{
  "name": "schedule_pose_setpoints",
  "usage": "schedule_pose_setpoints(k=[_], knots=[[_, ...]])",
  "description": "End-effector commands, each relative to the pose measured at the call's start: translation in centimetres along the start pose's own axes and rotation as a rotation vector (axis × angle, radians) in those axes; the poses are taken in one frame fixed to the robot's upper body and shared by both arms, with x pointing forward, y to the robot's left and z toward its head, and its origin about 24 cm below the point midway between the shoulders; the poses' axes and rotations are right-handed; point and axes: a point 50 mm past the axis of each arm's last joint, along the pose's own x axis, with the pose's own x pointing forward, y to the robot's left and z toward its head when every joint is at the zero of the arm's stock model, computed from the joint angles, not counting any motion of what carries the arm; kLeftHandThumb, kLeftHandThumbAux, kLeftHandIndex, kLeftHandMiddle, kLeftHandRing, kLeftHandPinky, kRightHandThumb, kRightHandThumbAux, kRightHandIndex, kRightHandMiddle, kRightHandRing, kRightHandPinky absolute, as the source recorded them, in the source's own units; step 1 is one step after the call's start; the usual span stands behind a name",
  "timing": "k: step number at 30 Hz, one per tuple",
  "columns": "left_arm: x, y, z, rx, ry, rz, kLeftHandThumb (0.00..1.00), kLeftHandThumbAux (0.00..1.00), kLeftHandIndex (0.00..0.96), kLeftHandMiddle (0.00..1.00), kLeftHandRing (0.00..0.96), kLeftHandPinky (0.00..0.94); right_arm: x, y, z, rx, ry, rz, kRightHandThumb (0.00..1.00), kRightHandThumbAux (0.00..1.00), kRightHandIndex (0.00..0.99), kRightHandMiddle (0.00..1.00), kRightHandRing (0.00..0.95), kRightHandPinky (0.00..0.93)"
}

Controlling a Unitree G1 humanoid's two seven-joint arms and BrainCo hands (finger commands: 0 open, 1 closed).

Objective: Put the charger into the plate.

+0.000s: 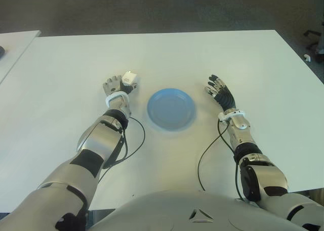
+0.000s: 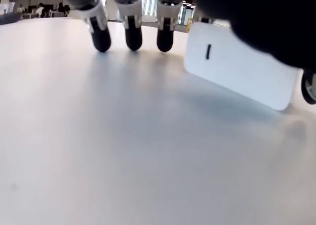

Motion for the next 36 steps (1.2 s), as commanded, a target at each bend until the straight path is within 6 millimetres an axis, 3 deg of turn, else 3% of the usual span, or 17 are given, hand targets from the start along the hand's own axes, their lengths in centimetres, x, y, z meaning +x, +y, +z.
schedule_pose_setpoints(k=[1, 20, 33, 35, 36], knots=[[-0.3, -1.1, -1.1, 0.051, 0.026, -0.032, 0.158, 0.223, 0.000, 0.000, 0.000, 0.000, -0.9, -0.1, -1.3, 0.017, 0.054, 0.004, 0.000, 0.645, 0.018, 0.106, 0.088, 0.074], [-0.6, -2.0, -1.5, 0.111, 0.001, -0.081, 0.136, 0.263, 0.000, 0.000, 0.000, 0.000, -1.1, 0.0, -1.3, 0.017, 0.045, 0.031, 0.000, 0.670, 0.009, 0.100, 0.084, 0.063], [-0.2, -1.3, -1.8, 0.206, -0.040, -0.065, 0.126, 0.316, 0.000, 0.000, 0.000, 0.000, -1.0, 0.1, -1.2, 0.021, 0.039, 0.035, 0.000, 0.683, 0.005, 0.108, 0.096, 0.079], [-0.1, -1.1, -1.8, 0.224, -0.046, -0.055, 0.142, 0.332, 0.005, 0.095, 0.089, 0.073, -1.0, 0.2, -1.2, 0.022, 0.036, 0.037, 0.000, 0.684, 0.006, 0.110, 0.097, 0.081], [0.0, -1.0, -1.8, 0.232, -0.049, -0.050, 0.164, 0.340, 0.028, 0.258, 0.254, 0.230, -1.0, 0.2, -1.1, 0.023, 0.035, 0.038, 0.000, 0.685, 0.006, 0.111, 0.098, 0.081]])
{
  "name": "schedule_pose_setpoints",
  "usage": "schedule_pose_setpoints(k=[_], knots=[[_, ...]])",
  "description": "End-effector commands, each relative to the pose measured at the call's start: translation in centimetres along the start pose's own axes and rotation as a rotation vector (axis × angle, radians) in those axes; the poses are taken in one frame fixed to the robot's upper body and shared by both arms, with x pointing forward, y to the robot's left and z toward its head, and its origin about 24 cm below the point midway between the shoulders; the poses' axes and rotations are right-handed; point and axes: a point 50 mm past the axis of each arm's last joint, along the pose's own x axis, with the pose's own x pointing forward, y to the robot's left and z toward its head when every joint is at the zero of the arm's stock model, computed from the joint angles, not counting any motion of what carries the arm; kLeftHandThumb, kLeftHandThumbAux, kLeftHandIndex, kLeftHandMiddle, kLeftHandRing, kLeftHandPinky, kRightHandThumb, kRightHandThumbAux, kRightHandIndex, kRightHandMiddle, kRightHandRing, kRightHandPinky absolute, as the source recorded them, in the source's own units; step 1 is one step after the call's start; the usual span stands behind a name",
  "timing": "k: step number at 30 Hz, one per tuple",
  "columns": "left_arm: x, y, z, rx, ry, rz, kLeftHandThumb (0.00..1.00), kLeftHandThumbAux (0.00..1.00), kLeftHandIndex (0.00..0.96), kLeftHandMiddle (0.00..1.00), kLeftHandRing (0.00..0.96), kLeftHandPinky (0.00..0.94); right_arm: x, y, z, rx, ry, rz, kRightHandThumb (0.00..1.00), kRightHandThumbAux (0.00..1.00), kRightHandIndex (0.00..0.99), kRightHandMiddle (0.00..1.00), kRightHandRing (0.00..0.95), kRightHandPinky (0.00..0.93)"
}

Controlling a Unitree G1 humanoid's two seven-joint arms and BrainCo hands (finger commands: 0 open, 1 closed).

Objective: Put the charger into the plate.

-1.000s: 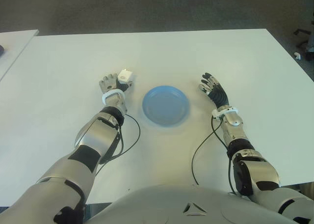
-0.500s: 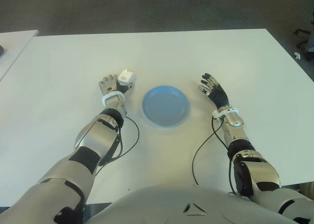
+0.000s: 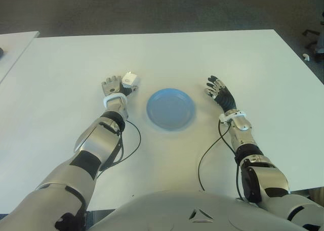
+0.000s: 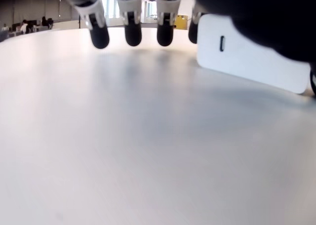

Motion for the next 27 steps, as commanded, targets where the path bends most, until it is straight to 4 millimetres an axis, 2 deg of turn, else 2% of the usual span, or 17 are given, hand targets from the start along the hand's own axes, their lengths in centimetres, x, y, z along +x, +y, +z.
schedule_pose_setpoints(k=[1, 4, 5, 7, 10, 11, 13, 16, 27], knots=[[-0.2, -1.0, -0.9, 0.071, 0.005, -0.045, 0.179, 0.344, 0.043, 0.363, 0.362, 0.332, -0.8, 0.3, -1.2, 0.027, 0.049, 0.003, 0.000, 0.685, 0.006, 0.111, 0.099, 0.081], [-0.2, -0.9, -1.0, 0.086, -0.003, -0.030, 0.251, 0.374, 0.121, 0.474, 0.490, 0.524, -0.8, 0.3, -1.1, 0.030, 0.046, 0.005, 0.000, 0.684, 0.006, 0.114, 0.101, 0.082], [-0.1, -0.8, -1.0, 0.091, -0.003, -0.026, 0.265, 0.381, 0.131, 0.489, 0.508, 0.549, -0.8, 0.4, -1.1, 0.030, 0.045, 0.005, 0.000, 0.684, 0.006, 0.114, 0.101, 0.083], [-0.1, -0.6, -1.0, 0.098, -0.002, -0.019, 0.313, 0.409, 0.211, 0.563, 0.572, 0.619, -0.8, 0.4, -1.1, 0.031, 0.044, 0.007, 0.000, 0.682, 0.007, 0.114, 0.102, 0.084], [0.0, -0.3, -1.0, 0.098, 0.003, 0.004, 0.380, 0.468, 0.368, 0.664, 0.653, 0.699, -0.8, 0.4, -1.1, 0.031, 0.042, 0.008, 0.000, 0.678, 0.007, 0.115, 0.103, 0.085], [0.0, -0.2, -1.0, 0.097, 0.004, 0.020, 0.389, 0.477, 0.391, 0.676, 0.662, 0.708, -0.8, 0.4, -1.1, 0.032, 0.042, 0.008, 0.000, 0.678, 0.007, 0.115, 0.103, 0.086], [0.0, 0.0, -1.1, 0.089, 0.004, 0.066, 0.576, 0.605, 0.420, 0.711, 0.693, 0.751, -0.8, 0.4, -1.1, 0.033, 0.040, 0.009, 0.000, 0.673, 0.006, 0.116, 0.105, 0.088], [0.0, 0.1, -1.2, 0.076, -0.002, 0.115, 0.668, 0.665, 0.434, 0.738, 0.721, 0.782, -0.8, 0.4, -1.1, 0.034, 0.037, 0.010, 0.000, 0.672, 0.006, 0.118, 0.107, 0.090], [0.1, 0.9, -1.5, 0.012, -0.032, 0.235, 0.719, 0.695, 0.443, 0.791, 0.789, 0.829, -0.8, 0.5, -1.0, 0.042, 0.032, 0.012, 0.000, 0.670, 0.010, 0.126, 0.114, 0.096]])
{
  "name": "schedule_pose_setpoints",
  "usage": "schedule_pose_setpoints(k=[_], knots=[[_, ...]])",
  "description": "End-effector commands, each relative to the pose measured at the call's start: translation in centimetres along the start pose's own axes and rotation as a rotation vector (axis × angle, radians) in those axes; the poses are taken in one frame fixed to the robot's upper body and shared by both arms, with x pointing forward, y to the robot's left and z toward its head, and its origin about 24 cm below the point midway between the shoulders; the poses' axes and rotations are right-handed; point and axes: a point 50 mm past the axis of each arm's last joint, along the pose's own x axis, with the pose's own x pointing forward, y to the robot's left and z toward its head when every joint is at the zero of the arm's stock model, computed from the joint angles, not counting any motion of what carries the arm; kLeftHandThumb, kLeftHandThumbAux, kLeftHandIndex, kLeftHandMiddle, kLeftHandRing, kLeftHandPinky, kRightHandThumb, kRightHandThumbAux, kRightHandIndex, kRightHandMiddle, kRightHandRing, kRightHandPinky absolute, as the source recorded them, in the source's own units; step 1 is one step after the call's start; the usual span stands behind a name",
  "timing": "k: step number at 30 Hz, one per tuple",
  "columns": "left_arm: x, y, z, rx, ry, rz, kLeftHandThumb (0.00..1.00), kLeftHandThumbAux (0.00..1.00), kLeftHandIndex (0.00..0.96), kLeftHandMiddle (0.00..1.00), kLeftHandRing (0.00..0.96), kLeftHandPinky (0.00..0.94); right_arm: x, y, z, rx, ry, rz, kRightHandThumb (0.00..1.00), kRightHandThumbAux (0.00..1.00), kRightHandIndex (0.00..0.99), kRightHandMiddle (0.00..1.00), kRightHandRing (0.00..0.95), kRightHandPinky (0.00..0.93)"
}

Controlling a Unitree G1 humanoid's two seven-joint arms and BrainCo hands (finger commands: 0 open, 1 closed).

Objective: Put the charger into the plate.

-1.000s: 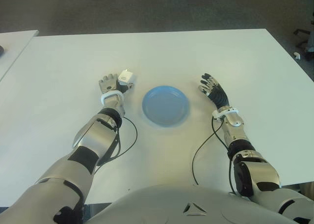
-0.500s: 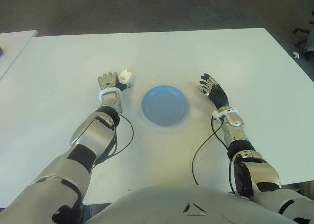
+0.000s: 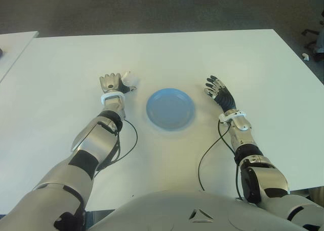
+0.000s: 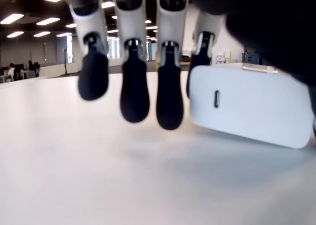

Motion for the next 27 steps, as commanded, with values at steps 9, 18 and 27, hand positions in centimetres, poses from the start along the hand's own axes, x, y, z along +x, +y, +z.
schedule_pose_setpoints(k=[9, 18, 27], knots=[[0.5, 1.0, -1.2, -0.048, -0.009, 0.113, 0.720, 0.697, 0.443, 0.804, 0.807, 0.835, -0.7, 0.3, -1.1, 0.027, 0.046, 0.001, 0.000, 0.667, 0.012, 0.129, 0.118, 0.098], [1.1, 2.3, -1.0, -0.143, -0.003, 0.180, 0.725, 0.696, 0.443, 0.821, 0.821, 0.840, -0.7, 0.3, -1.2, 0.030, 0.049, 0.001, 0.000, 0.666, 0.013, 0.129, 0.119, 0.096], [2.1, 4.7, 0.0, -0.254, -0.011, 0.270, 0.731, 0.694, 0.444, 0.817, 0.816, 0.834, -0.6, 0.4, -1.2, 0.030, 0.053, 0.001, 0.000, 0.655, 0.018, 0.130, 0.120, 0.099]])
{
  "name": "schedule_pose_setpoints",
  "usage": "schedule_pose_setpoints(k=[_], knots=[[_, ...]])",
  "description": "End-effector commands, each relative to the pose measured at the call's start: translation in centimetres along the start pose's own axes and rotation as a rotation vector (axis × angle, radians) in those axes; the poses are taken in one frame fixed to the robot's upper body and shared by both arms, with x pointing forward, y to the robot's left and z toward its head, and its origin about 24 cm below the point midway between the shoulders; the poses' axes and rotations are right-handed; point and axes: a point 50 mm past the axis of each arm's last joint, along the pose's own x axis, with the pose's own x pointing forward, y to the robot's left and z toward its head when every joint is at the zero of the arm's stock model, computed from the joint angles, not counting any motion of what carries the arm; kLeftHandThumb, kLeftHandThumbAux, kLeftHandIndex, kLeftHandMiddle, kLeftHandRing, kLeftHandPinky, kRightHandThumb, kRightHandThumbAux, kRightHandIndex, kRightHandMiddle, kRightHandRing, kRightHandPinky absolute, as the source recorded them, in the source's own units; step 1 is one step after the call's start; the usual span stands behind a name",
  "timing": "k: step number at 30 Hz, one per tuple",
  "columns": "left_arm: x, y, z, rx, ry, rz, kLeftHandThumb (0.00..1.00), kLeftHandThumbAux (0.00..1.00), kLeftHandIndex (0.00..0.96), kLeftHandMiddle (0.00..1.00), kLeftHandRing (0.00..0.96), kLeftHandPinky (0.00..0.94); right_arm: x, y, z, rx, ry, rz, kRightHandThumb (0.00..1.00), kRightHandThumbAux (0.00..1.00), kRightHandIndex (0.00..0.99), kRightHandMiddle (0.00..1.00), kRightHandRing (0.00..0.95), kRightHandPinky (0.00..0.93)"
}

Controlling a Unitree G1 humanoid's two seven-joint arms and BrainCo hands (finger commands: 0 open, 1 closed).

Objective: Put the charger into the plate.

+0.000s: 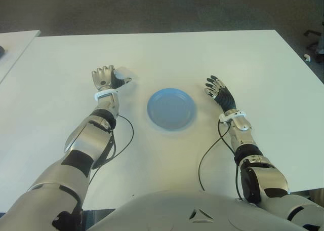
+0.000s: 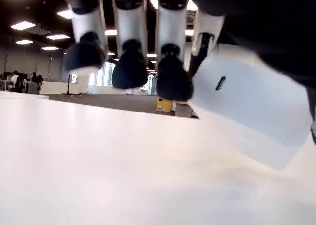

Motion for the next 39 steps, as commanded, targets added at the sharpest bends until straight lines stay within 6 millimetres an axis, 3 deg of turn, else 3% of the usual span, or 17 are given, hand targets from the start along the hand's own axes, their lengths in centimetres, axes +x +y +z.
schedule_pose_setpoints(k=[1, 20, 27, 39], knots=[[1.3, 1.9, 1.2, -0.083, -0.019, 0.096, 0.732, 0.694, 0.444, 0.817, 0.816, 0.833, -0.6, 0.4, -1.2, 0.024, 0.054, 0.003, 0.000, 0.654, 0.019, 0.130, 0.120, 0.098], [2.4, 6.1, 5.4, -0.300, -0.185, 0.281, 0.733, 0.693, 0.444, 0.821, 0.814, 0.831, -0.4, 0.7, -1.2, 0.030, 0.057, 0.007, 0.000, 0.631, 0.021, 0.134, 0.123, 0.099], [1.2, 6.7, 7.1, -0.388, -0.297, 0.247, 0.734, 0.693, 0.444, 0.825, 0.819, 0.837, -0.3, 0.9, -1.2, 0.027, 0.059, 0.006, 0.000, 0.623, 0.023, 0.143, 0.132, 0.107], [-3.1, 7.0, 8.9, -0.492, -0.518, 0.052, 0.739, 0.693, 0.444, 0.842, 0.840, 0.856, -0.2, 1.1, -1.2, 0.032, 0.068, 0.007, 0.000, 0.609, 0.023, 0.143, 0.128, 0.095]])
